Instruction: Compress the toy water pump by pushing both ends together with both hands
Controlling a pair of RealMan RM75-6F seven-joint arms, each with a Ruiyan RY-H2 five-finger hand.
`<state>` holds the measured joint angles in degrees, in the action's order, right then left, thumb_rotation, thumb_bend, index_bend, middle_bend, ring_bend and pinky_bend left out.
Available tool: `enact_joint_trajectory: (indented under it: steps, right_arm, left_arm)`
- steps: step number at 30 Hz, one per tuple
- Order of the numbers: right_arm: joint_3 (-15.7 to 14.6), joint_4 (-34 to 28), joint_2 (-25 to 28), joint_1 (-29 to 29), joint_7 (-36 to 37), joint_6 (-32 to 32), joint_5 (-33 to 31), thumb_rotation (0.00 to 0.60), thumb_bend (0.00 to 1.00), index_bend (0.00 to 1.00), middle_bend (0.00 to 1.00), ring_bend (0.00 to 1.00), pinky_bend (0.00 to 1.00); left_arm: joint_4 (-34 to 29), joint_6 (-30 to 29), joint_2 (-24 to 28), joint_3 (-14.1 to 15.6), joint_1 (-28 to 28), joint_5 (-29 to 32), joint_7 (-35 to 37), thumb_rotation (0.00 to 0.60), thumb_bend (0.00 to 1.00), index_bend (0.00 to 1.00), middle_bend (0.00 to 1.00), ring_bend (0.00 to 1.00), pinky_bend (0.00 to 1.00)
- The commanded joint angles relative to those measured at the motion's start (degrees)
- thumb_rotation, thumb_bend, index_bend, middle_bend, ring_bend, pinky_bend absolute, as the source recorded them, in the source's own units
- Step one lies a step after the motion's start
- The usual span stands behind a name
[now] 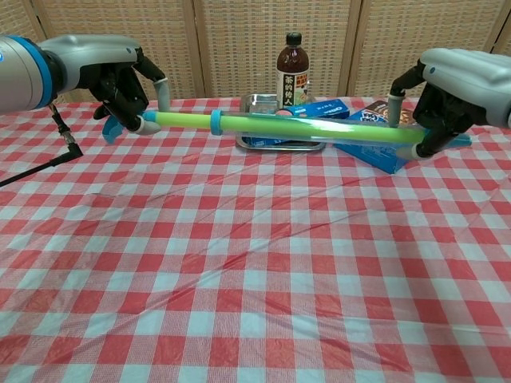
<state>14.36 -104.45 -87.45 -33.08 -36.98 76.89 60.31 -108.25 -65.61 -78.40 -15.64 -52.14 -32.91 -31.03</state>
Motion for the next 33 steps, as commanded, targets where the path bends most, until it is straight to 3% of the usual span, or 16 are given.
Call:
enact_joint_trajectory:
  steps: [1,22,25,27,30,33]
  right_arm:
    - [-0.09,0.14,-0.62,-0.45,-0.45,-0.23,0.00,0.600,0.43,0.64,0.97,0.95,0.42]
    - [0.30,4.45,-2.38,-3.45,0.45,-3.61,0.24,0.600,0.41,0.62,0.94,0.93,0.41]
    - [-0.21,4.90,-1.92,-3.38,0.24,-4.01,0.14,0.600,0.37,0.54,0.83,0.83,0.33]
    - [-1.11,4.93,-1.01,-3.20,-0.42,-5.20,-1.09,0.600,0.35,0.47,0.71,0.73,0.23]
    - [-1.53,4.42,0.00,-3.18,-1.08,-6.32,-2.85,0.600,0.30,0.35,0.48,0.54,0.11]
    - [-1.88,4.08,0.66,-3.24,-1.69,-7.16,-4.46,0.600,0.27,0.26,0.31,0.36,0.04]
  left_arm:
    - [0.21,0.19,-0.28,-0.16,-0.26,0.24,0.15,0.600,0.65,0.89,0.86,0.80,0.69]
    - [4.00,2.64,-2.34,0.00,-1.70,0.46,1.96,0.600,0.65,0.87,0.85,0.80,0.67]
    - [4.56,2.40,-2.51,0.54,-1.57,0.20,1.75,0.600,0.63,0.77,0.76,0.74,0.58]
    - [4.63,2.78,-2.16,1.30,-1.24,0.55,1.63,0.600,0.57,0.60,0.62,0.62,0.49]
    - [4.43,3.75,-1.30,1.69,-0.95,1.02,1.93,0.600,0.48,0.43,0.41,0.45,0.35]
    - [4.42,4.43,-0.62,1.85,-0.55,0.99,2.76,0.600,0.42,0.35,0.30,0.36,0.28]
